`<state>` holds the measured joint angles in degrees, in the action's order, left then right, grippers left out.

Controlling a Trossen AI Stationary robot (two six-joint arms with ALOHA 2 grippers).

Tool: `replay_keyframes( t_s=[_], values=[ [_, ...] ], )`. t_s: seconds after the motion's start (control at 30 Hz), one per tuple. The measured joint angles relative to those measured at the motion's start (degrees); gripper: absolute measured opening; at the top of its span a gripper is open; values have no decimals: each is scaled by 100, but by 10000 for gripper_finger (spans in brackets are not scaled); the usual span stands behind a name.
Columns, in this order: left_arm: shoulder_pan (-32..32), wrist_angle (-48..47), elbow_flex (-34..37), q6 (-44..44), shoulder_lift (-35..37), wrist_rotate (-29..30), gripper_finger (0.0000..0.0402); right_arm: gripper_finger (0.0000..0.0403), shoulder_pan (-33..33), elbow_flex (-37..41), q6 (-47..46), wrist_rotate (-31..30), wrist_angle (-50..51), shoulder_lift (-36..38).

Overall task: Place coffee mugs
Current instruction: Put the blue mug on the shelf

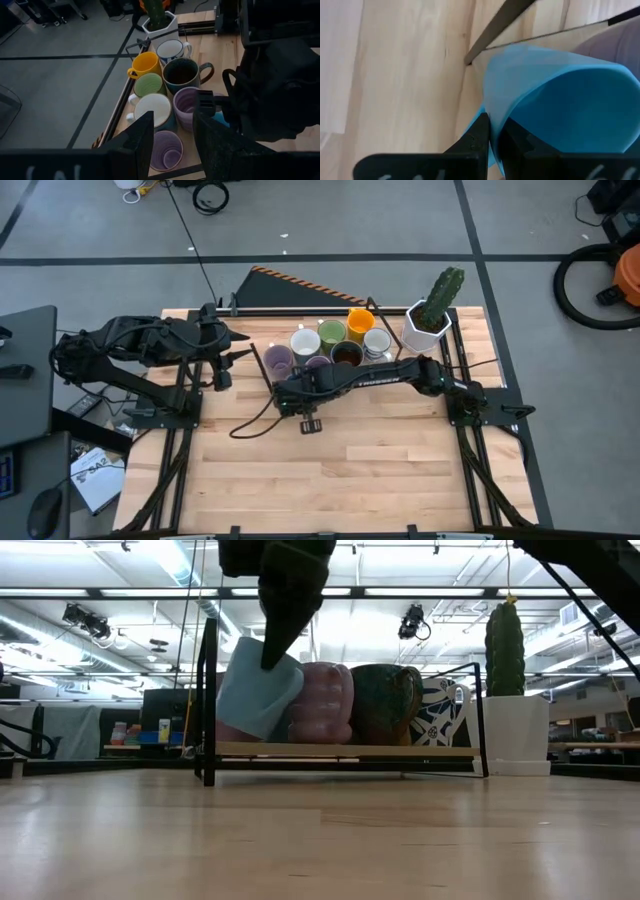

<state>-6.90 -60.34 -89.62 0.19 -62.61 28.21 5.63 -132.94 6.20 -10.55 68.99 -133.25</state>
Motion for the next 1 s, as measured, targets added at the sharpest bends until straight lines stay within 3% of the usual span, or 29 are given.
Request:
replay_keyframes(
  t_s=[0.27, 0.6, 1.0],
  values=[
    [0, 0, 0, -29, 0, -2, 142, 36, -46, -2, -7, 15, 2, 0],
    [-11, -192, 0, -157, 0, -163, 142, 80, -153, 20, -161, 9, -134, 17],
    [-11, -634, 0, -386, 0, -367, 142, 82, -153, 24, -491, -251, -456, 20]
  ],
)
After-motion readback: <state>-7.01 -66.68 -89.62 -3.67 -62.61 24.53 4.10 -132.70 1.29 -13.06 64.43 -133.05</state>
